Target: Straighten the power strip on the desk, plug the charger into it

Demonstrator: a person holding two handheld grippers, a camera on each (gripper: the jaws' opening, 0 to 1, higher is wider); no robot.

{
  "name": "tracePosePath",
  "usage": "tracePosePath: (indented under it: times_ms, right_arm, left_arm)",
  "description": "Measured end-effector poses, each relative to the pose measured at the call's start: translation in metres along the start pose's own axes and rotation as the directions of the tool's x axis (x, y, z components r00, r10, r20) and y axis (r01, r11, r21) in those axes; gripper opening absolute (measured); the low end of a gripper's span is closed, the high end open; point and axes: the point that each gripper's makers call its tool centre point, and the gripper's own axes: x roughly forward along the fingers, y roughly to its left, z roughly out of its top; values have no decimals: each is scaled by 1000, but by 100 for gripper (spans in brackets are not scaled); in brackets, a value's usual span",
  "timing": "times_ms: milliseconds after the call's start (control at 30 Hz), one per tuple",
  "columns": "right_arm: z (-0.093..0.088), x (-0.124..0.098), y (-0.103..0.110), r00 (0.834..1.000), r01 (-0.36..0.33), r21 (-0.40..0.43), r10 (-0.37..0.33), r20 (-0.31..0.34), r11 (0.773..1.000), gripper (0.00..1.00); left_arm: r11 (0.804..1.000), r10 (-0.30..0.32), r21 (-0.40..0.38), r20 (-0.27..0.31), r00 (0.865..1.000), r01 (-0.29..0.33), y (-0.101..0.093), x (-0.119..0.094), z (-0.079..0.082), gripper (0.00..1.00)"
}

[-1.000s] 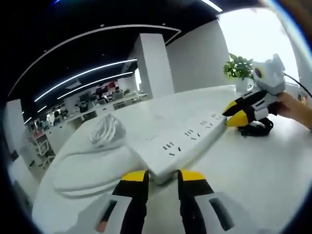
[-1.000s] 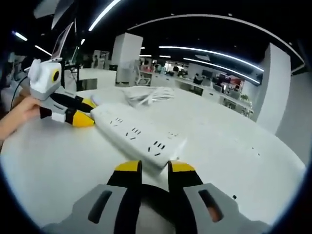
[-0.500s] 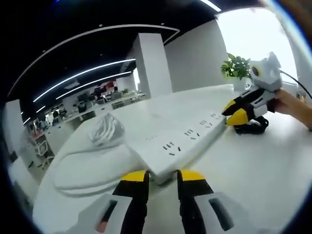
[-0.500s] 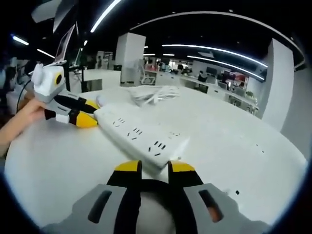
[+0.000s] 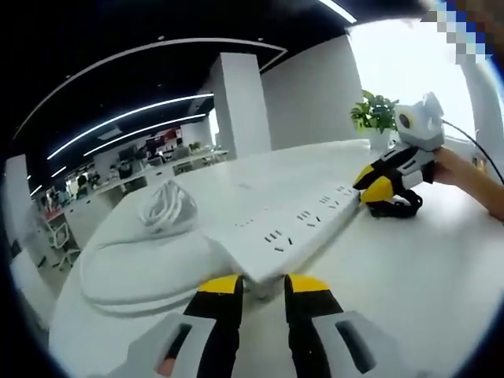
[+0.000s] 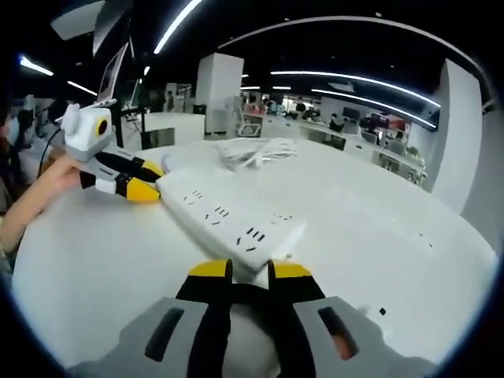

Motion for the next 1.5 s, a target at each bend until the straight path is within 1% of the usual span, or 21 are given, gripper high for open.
tracePosePath:
  times_ms: [33, 100, 333, 433, 633, 767, 933, 1100, 1233, 1500]
  right_arm:
    - [1, 1, 0, 1000, -1, 2, 1, 12, 1000, 20]
    - [1, 2, 0, 1000, 2, -2, -2, 16, 1000, 21]
    - [2, 6, 2, 1000, 10, -11, -10, 25, 1000, 26]
    - [2, 7, 2, 1000, 16, -19, -15, 24, 1000, 28]
    - [2, 7, 2, 1000, 19, -15, -18, 24, 1000, 27]
    - [2, 7, 3, 1000, 19, -22, -19, 12, 1000, 27]
    - [2, 6, 4, 1000, 13, -32, -13, 4, 999, 26]
    - [2, 5, 4, 1000, 9, -36, -9, -3, 999, 25]
    - [1, 4, 7, 1000, -7, -54, 6, -13, 999, 25]
    - [1, 1, 9, 999, -40, -48, 39, -19, 998, 23]
  left_arm:
    - [1000, -3, -9, 4, 1000, 3, 0, 0, 1, 21]
    - [1000, -3, -17, 19, 1000, 4, 0, -2, 2, 21]
    - [1000, 4, 10, 23, 1000, -4, -4, 1, 1, 26]
    - [999, 6, 36, 18, 1000, -7, -5, 1, 0, 26]
    - [999, 5, 33, 19, 1000, -6, -6, 0, -1, 27]
    - [1000, 8, 30, 18, 1000, -8, -6, -1, -1, 26]
    - [1000, -1, -11, 26, 1000, 1, -6, -3, -2, 26]
    - [1000, -3, -5, 19, 1000, 3, -6, -4, -3, 26]
    - [1000, -6, -18, 18, 1000, 7, -6, -6, -3, 26]
    - [1000, -16, -19, 7, 1000, 16, -7, -9, -5, 26]
